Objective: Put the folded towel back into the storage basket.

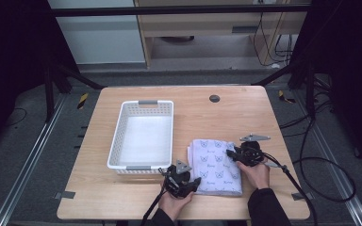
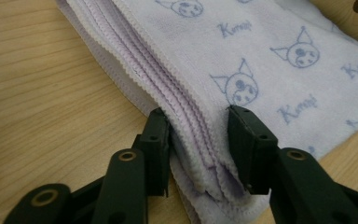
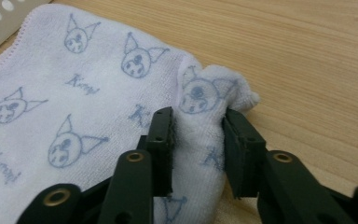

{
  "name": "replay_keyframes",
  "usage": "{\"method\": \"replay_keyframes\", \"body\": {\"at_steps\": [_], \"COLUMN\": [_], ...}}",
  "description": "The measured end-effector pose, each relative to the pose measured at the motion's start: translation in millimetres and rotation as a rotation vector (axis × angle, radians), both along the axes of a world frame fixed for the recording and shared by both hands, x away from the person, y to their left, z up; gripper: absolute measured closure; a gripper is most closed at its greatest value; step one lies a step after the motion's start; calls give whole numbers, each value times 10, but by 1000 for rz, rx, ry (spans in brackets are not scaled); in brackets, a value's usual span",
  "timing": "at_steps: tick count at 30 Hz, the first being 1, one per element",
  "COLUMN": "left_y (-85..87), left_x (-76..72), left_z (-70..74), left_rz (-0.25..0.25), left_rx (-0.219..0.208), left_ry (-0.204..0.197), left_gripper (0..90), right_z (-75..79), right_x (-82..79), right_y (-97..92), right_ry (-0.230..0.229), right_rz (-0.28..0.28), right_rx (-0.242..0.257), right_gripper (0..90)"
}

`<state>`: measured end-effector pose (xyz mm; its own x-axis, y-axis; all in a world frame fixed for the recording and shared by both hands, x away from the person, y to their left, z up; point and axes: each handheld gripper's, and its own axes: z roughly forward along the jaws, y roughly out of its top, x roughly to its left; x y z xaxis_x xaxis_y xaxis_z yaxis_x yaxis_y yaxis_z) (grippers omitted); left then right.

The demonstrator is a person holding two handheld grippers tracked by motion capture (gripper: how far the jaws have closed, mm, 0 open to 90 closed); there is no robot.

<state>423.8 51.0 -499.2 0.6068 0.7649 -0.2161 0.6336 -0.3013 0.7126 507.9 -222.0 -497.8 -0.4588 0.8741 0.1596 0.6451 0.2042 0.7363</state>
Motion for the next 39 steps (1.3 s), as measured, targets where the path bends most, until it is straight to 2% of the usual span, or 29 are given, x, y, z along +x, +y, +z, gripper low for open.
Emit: {"method": "replay_keyframes", "body": {"at_steps": [5, 12, 18, 25, 31, 39], "left_y": [-15, 13, 19, 70, 102, 140], "left_x": [-20, -14, -43, -78, -121, -124], "left_z": [27, 58, 116, 311, 500, 636], "left_rz": [-11, -16, -27, -45, -61, -69], "left_rx": [11, -16, -10, -6, -2, -2], "left_ry": [-28, -22, -48, -89, -132, -151], "left_gripper": [695, 719, 724, 726, 726, 726], "right_z": [9, 59, 180, 357, 559, 729], "right_x": [-11, -34, -95, -192, -287, -346], "right_y": [2, -10, -26, -6, -12, -1], "right_ry": [-15, -37, -87, -146, -201, -254], "right_rz": [5, 11, 28, 41, 39, 46], "right_rx": [-5, 2, 11, 3, 27, 36], "right_gripper": [725, 743, 745, 745, 746, 747]}}
